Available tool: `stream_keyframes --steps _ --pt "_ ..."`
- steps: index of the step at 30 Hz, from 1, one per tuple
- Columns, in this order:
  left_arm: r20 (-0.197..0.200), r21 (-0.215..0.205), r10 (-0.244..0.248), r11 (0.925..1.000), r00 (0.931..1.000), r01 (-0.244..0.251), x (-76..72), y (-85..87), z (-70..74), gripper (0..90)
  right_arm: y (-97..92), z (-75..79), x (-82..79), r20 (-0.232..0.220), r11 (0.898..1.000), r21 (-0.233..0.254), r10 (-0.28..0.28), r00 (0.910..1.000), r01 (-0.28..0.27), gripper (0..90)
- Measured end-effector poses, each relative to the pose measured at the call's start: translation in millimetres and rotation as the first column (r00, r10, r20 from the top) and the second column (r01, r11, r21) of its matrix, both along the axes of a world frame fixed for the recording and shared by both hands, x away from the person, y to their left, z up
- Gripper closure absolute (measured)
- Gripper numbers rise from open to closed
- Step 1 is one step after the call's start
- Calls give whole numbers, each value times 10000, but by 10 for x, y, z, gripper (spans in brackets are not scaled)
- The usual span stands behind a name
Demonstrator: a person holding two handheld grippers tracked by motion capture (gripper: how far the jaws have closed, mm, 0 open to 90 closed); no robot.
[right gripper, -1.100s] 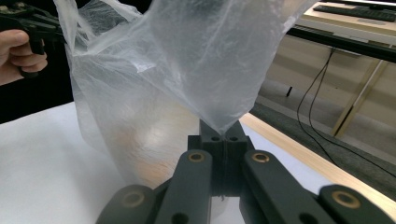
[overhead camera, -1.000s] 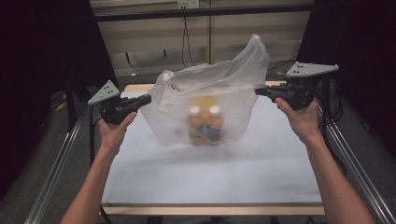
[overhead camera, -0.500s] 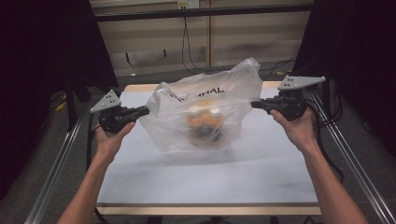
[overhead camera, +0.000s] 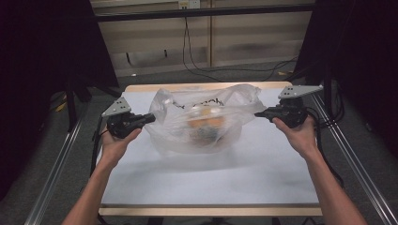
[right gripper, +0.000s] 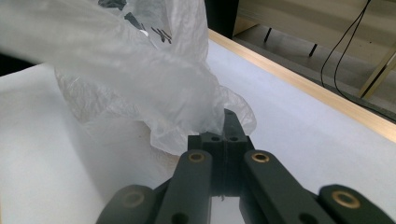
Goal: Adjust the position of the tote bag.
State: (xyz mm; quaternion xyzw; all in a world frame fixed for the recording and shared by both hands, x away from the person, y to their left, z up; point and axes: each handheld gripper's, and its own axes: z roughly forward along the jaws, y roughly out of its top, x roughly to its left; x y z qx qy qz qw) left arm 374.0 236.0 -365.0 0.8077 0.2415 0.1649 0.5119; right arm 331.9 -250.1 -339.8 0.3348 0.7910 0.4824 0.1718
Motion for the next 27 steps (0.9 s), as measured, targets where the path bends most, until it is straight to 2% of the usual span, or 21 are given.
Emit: stream_keyframes --steps 4,5,10,13,15,17,23,27 --pt "-111 146 43 9999 9999 -42 -4 6 -53 900 39 -60 53 -137 9999 -47 -97 9999 96 900" --pt "-227 243 32 9997 9997 -26 -1 4 -110 900 53 -73 65 -181 9999 -88 -88 9998 87 900" --pt "-494 204 20 9998 9988 -10 20 -12 -244 900 117 -156 130 -307 9985 -492 -269 9992 254 900" --pt "-669 415 -32 9991 9978 60 42 -40 -336 900 146 -210 191 -524 9985 -533 -180 9985 152 900" --pt "-740 376 -98 9992 9972 126 49 -50 -362 900 168 -243 202 -636 9982 -586 -131 9979 94 900" --pt "-783 521 -82 9986 9969 123 56 -60 -391 900 175 -264 202 -672 9975 -704 -112 9977 64 900" --pt "-820 989 -14 9951 9966 95 61 -110 -467 900 147 -470 209 -1048 9973 -725 -140 9944 64 900" --pt "-1000 1254 -29 9920 9950 155 91 -150 -527 900 148 -521 224 -1176 9976 -692 -144 9930 63 900"
